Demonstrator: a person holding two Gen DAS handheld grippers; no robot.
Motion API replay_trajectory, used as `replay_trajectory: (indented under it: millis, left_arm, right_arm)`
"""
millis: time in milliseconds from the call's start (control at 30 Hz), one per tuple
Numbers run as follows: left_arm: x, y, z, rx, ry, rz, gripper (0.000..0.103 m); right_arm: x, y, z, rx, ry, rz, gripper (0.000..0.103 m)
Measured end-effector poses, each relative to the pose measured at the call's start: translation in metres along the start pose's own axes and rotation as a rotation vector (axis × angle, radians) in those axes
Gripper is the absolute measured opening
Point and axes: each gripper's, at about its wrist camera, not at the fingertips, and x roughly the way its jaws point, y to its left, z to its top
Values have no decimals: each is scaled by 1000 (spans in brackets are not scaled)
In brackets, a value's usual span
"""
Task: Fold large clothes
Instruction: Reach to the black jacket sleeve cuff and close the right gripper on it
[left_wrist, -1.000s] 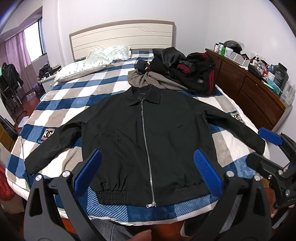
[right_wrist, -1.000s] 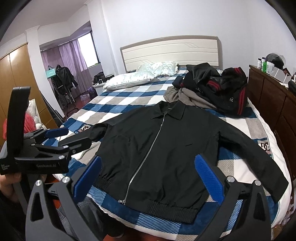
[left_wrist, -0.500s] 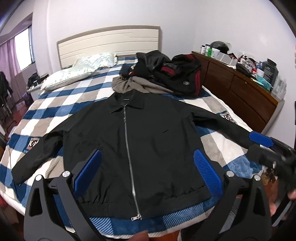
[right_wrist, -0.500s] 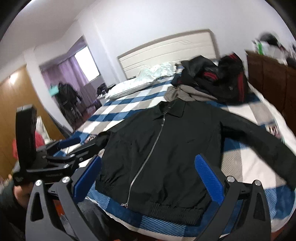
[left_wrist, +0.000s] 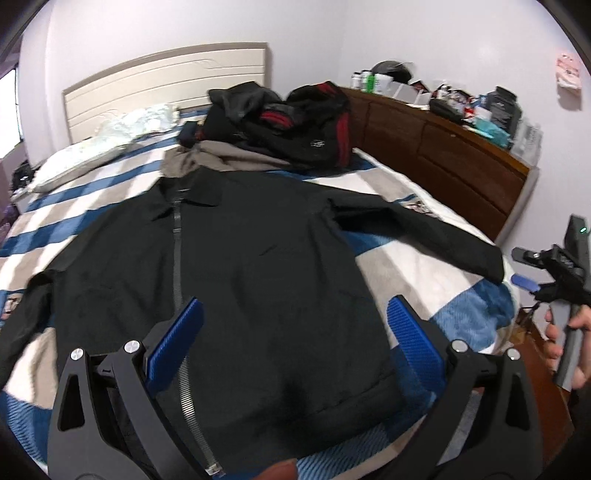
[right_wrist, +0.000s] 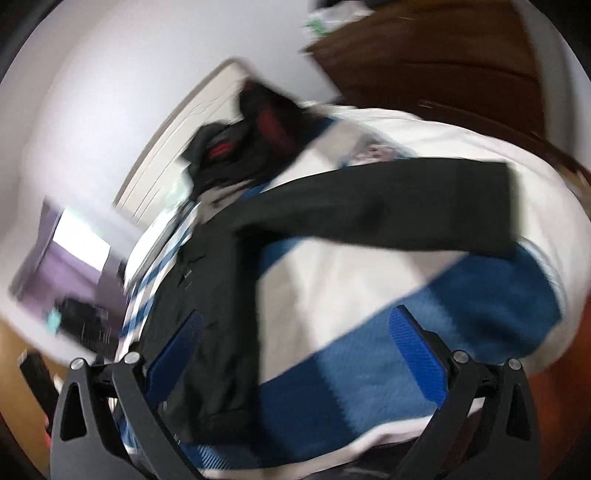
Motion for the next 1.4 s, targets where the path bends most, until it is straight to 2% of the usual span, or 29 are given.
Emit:
replay_trajectory:
  millis: [167,333,467,567,667,733,800,867,900,933,1033,1067,1167,1267,1400]
  left_arm:
    - [40,-19,-4,-2,40,-42,98]
    - [69,-28,-4,13,64,-59,98]
    - [80,-18,-5,-7,69,-67,98]
    - [83,-1,-6,-30,70,-60,98]
    - [84,27,-7,-54,63,-34,98]
    - [85,51,-8,-78,62,-12,98]
    - [86,76,-10,-109,59,23,98]
    - [84,109,-15,-156,60,61,98]
    - [83,120,-16,-171,59,75,98]
    - [80,136,-18,-190,53,99,98]
    - [71,171,-26,-204,41,165,98]
    - [70,179,-29,-207,40,183,98]
    - [69,201,-35,-237,48,213,98]
    - [73,217,-44,-287,71,206,98]
    - [77,230,-51,-322,96,189,98]
  right_arm:
    - [12,-58,9,148,-3,-33,99]
    - [41,-83,20,264,14,21,99]
    - [71,-95,28,329,60,21,99]
    - [77,-97,40,356,8,16,99]
    - [74,-93,57,377,-88,4,97]
    - [81,-95,69,399,-104,-21,89]
    - [96,-104,79,460,-75,-48,75]
    - [107,-115,88,523,-58,-102,68]
    - [109,-117,93,528,-64,-134,60]
    - [109,-117,98,526,-67,-166,56]
    - [107,-111,111,510,-78,-228,33]
    - [104,-107,115,495,-85,-238,17]
    - [97,-72,139,369,-118,-256,14]
    - [83,-11,158,178,-163,-253,13]
    - [78,71,172,-19,-173,-207,8]
